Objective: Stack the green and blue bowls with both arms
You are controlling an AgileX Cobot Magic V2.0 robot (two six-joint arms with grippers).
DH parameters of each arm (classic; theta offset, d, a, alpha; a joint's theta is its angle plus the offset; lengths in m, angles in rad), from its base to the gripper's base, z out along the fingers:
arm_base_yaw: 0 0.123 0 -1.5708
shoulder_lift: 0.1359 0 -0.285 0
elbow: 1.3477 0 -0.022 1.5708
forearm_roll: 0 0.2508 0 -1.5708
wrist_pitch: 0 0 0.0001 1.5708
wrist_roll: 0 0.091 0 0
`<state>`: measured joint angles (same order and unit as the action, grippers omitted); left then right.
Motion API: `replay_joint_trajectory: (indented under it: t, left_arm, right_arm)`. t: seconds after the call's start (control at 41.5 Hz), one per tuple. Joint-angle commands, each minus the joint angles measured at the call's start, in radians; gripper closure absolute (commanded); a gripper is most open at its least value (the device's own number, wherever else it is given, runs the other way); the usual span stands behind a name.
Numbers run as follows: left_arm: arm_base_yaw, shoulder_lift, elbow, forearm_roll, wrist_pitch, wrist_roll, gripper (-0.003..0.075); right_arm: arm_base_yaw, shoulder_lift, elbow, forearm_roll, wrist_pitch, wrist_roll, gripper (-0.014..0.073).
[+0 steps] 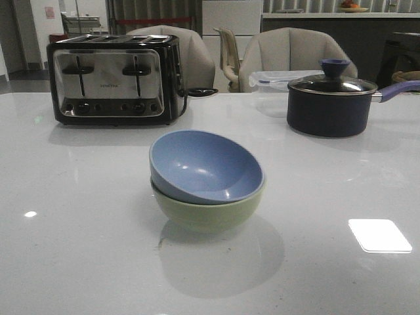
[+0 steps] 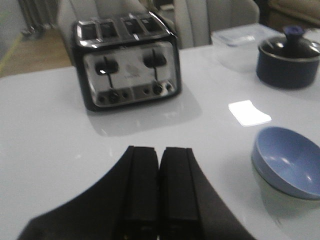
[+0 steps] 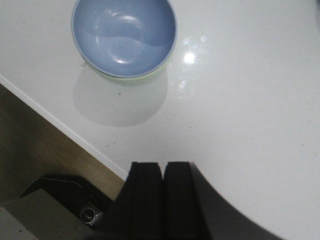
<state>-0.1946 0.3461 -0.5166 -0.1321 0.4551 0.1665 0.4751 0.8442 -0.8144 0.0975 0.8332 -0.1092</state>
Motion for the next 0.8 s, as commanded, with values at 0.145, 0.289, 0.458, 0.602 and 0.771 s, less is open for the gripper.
replay_joint_trajectory:
  t: [0.145,0.289,0.458,0.602,0.771]
  left_arm:
    - [0.106,-0.229,0.192,-0.007,-0.216,-0.005,0.0622]
    - [0.125,-0.288,0.321,-0.005,-0.339,-0.009,0.0622]
    - [0.125,-0.345,0.409,0.163,-0.362,-0.208,0.0622]
    - [0.125,-0.370,0.477,0.188,-0.414,-0.244,0.0622]
    - [0.123,-0.370,0.528,0.176,-0.496,-0.242,0.0622]
  right_arm:
    - [-0.004,-0.011,-0.026,-0.005,-0.057,0.002,0.0554]
    - [-0.004,-0.011,-0.026,-0.005,-0.057,0.002,0.0554]
    - [-0.004,-0.011,-0.026,-0.005,-0.057,0.002,0.0554]
    - [-0.004,-0.011,-0.026,-0.005,-0.057,0.002,0.0554]
    - [-0.004,-0.011,-0.026,-0.005,-0.058,0.002,0.0554]
